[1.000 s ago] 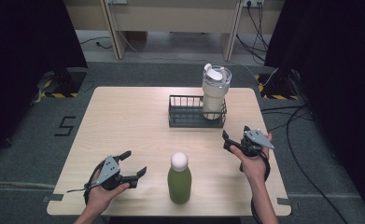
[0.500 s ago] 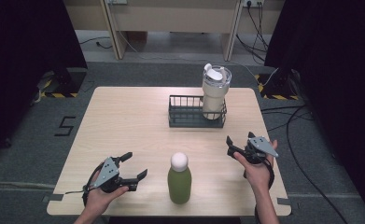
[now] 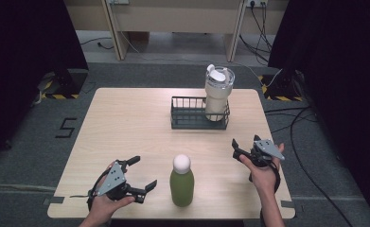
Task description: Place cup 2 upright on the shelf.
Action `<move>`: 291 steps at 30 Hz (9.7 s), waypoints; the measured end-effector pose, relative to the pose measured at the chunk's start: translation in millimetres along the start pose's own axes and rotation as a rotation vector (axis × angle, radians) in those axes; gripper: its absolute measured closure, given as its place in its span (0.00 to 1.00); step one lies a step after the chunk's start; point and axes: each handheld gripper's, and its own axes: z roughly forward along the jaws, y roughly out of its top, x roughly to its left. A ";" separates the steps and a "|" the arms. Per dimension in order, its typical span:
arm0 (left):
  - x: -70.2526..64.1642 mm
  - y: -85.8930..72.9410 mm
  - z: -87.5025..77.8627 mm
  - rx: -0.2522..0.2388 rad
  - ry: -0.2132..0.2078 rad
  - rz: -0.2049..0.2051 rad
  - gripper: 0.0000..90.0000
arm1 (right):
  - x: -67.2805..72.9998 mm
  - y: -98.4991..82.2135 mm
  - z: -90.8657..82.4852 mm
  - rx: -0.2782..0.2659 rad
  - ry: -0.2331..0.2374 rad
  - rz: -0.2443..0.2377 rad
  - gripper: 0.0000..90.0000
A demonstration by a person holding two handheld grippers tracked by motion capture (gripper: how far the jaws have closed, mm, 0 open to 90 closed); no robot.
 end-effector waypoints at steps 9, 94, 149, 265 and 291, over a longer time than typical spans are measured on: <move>-17.1 7.1 4.2 -0.031 -0.086 -0.017 0.00 | 0.8 -0.7 1.8 0.005 -0.001 -0.002 0.13; -55.3 19.6 67.3 -0.035 -0.260 0.043 0.23 | -1.9 -5.8 4.3 0.025 -0.012 0.016 0.14; -14.5 62.2 83.0 -0.087 -0.107 0.106 0.23 | -4.2 -6.1 3.8 0.022 -0.021 0.025 0.15; 89.6 134.0 190.1 -0.188 0.172 0.073 0.24 | -8.9 -7.2 5.0 0.021 -0.020 0.053 0.16; 116.8 136.1 218.4 -0.173 0.218 0.038 0.23 | -11.7 -7.5 5.6 0.024 -0.025 0.060 0.16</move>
